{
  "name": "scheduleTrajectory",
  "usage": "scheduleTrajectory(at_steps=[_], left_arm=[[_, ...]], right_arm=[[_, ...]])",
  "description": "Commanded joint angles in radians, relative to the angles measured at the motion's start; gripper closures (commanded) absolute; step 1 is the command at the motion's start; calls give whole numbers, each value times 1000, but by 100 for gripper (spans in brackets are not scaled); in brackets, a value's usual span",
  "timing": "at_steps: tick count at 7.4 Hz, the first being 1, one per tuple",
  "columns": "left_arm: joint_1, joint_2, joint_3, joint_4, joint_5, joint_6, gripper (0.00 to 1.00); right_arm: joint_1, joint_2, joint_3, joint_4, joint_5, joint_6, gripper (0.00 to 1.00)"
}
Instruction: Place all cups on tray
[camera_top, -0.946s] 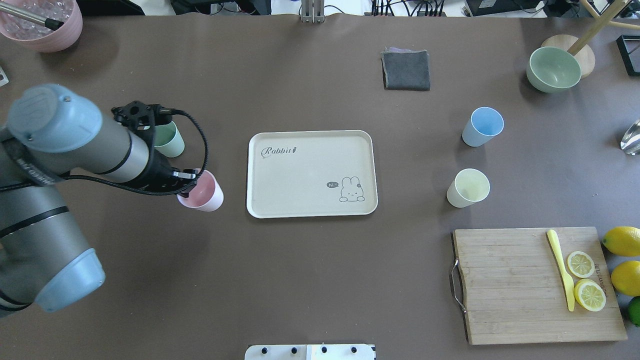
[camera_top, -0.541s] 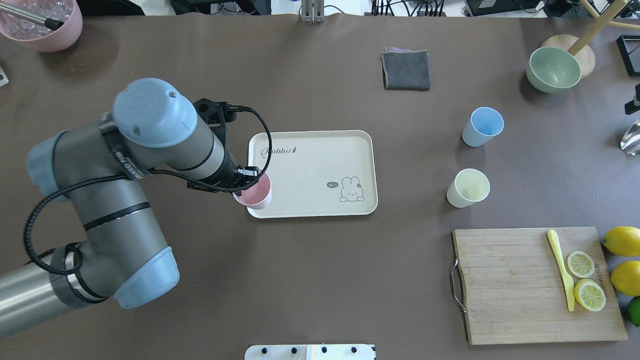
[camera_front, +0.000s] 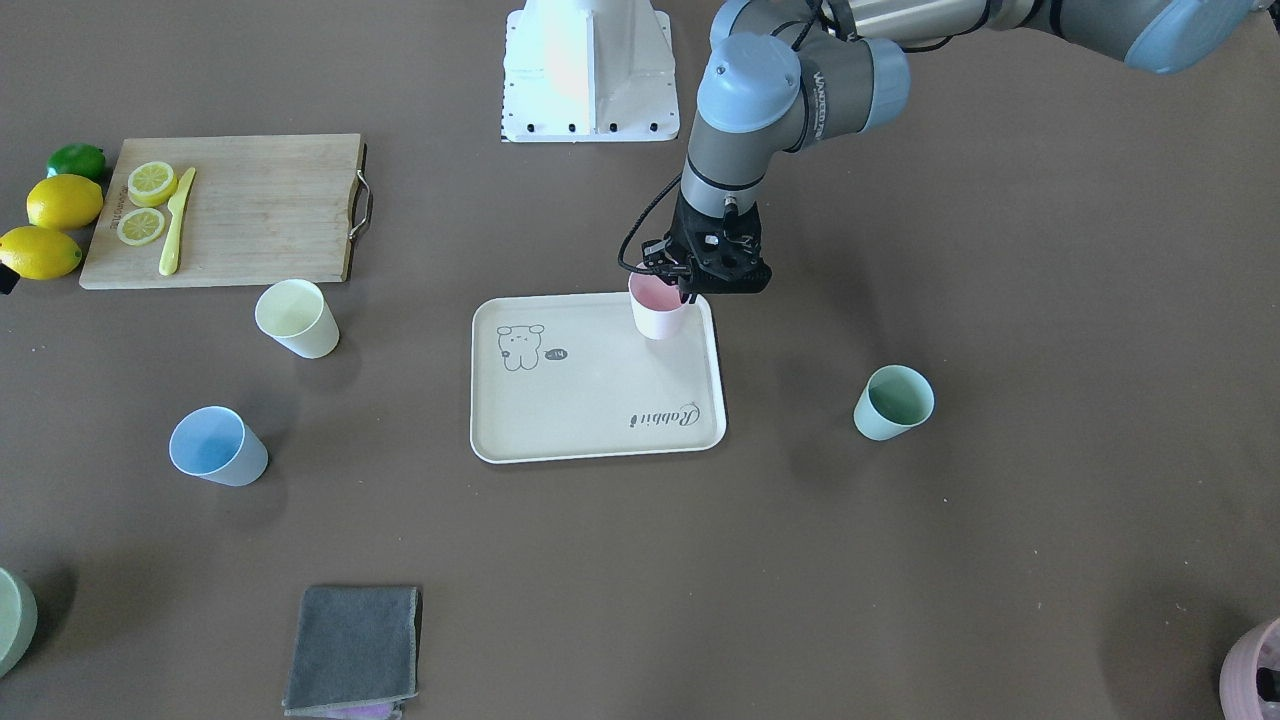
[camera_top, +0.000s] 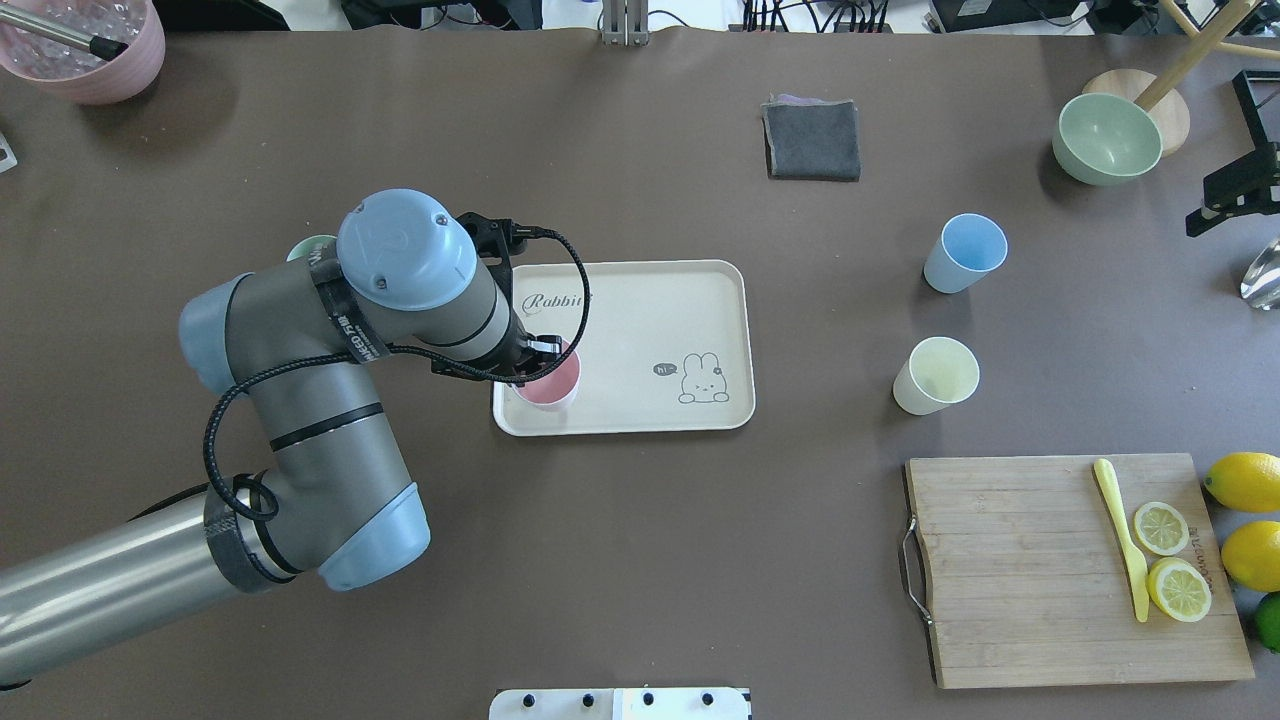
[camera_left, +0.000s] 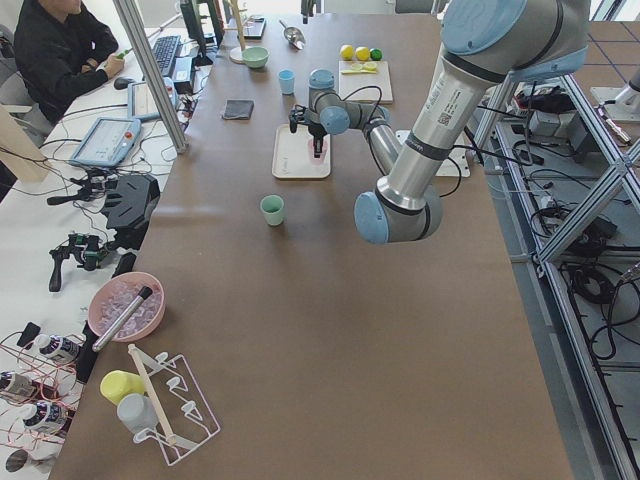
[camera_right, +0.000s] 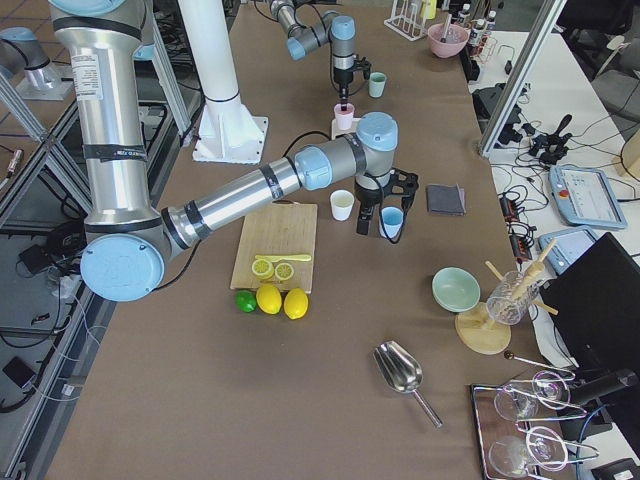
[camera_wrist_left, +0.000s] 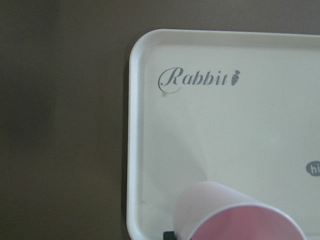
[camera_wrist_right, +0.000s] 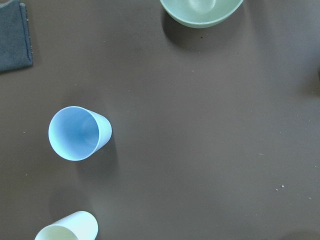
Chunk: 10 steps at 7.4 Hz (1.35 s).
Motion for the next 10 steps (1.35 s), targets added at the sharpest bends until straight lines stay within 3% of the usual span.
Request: scheduleTrajectory(at_steps=[1,3,4,6,8,10], left_arm=[[2,3,21,-21,1,0,100],[5,3,30,-24,29,0,95],[5,-1,26,-26,29,0,68],[2,6,17,-41,29,5,2],[-6,6,-25,-37,26,9,2],[-29,9,-39,-27,24,12,2]], right_arm=[[-26,1,11,0,0,27,0],[-49,5,9,0,-17,27,0],[-57,11,9,0,-20,27,0],[-96,24,8,0,-37,68,0],[-220,80,9,0,-121,258,0],[-326,85,9,18,-202,318,0]])
